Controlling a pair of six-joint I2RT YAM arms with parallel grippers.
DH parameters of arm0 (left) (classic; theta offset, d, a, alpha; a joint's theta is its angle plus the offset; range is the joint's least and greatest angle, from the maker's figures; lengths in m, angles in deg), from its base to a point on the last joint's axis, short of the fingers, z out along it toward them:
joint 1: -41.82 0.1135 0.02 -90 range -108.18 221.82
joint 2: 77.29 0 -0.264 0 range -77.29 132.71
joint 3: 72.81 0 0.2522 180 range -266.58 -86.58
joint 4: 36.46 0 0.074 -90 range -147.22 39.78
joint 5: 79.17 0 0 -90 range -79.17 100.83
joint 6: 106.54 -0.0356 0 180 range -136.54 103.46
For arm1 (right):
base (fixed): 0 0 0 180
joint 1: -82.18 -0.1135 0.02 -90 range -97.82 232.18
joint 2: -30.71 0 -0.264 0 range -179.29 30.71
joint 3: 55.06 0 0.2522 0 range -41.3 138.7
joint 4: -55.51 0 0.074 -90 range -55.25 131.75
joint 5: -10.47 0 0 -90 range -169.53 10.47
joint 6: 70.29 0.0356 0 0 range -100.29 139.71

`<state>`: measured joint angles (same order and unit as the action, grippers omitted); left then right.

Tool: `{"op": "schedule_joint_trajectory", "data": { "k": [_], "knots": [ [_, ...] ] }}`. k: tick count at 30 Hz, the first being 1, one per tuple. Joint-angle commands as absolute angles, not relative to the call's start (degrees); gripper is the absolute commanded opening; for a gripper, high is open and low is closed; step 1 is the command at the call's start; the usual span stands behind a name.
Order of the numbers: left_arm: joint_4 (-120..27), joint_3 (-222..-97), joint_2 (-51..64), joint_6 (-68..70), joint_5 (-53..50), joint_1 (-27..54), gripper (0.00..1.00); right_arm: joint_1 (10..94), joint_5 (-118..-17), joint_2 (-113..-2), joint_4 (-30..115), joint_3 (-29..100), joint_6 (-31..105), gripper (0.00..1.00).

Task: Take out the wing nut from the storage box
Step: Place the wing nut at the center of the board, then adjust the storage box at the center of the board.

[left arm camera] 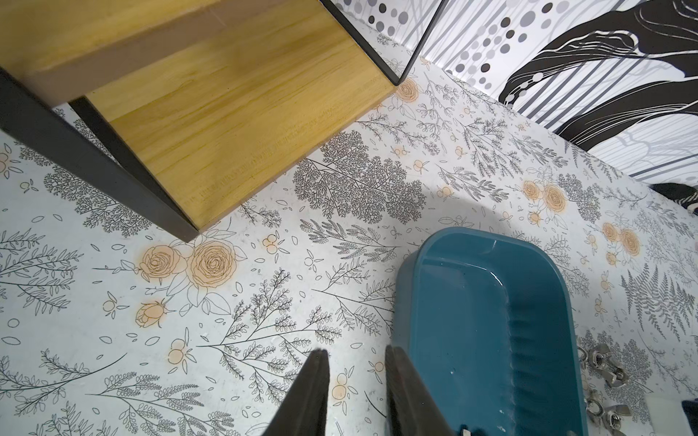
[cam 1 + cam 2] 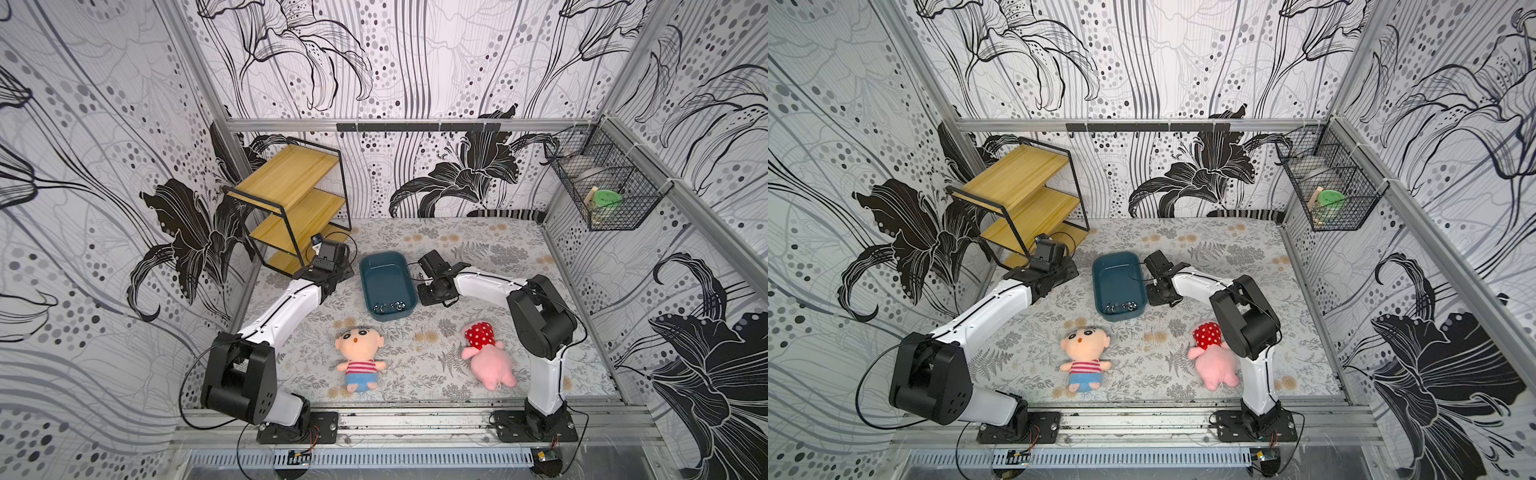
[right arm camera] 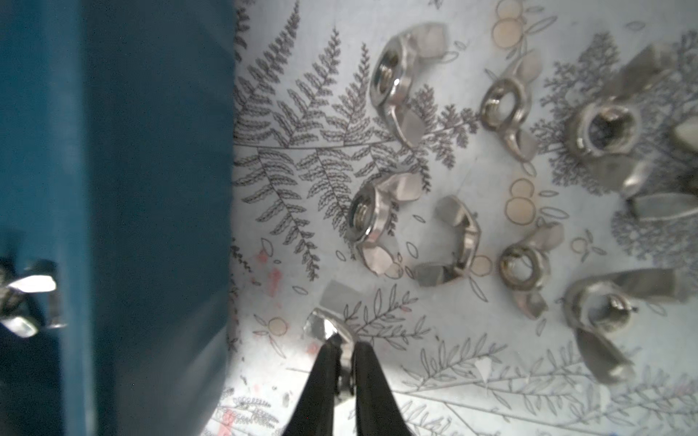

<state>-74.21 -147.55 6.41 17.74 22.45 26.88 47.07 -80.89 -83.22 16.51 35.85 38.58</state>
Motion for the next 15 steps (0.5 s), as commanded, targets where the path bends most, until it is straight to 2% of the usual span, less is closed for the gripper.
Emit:
{"op": "schedule_joint_trajectory", "data": {
  "k": [1,5,15],
  "knots": [
    [-72.8,-147.1,5.1,17.9,23.2,27.2,0.32,46.8,-82.3,-84.4,15.0,36.8,39.0,0.23],
    [-72.8,-147.0,4.9,17.9,23.2,27.2,0.32,46.8,-83.0,-84.1,14.6,36.9,39.0,0.29],
    [-72.9,-147.2,4.8,17.8,23.2,27.2,0.32,46.8,-84.0,-79.7,12.9,40.1,38.7,0.32]
  ]
}}
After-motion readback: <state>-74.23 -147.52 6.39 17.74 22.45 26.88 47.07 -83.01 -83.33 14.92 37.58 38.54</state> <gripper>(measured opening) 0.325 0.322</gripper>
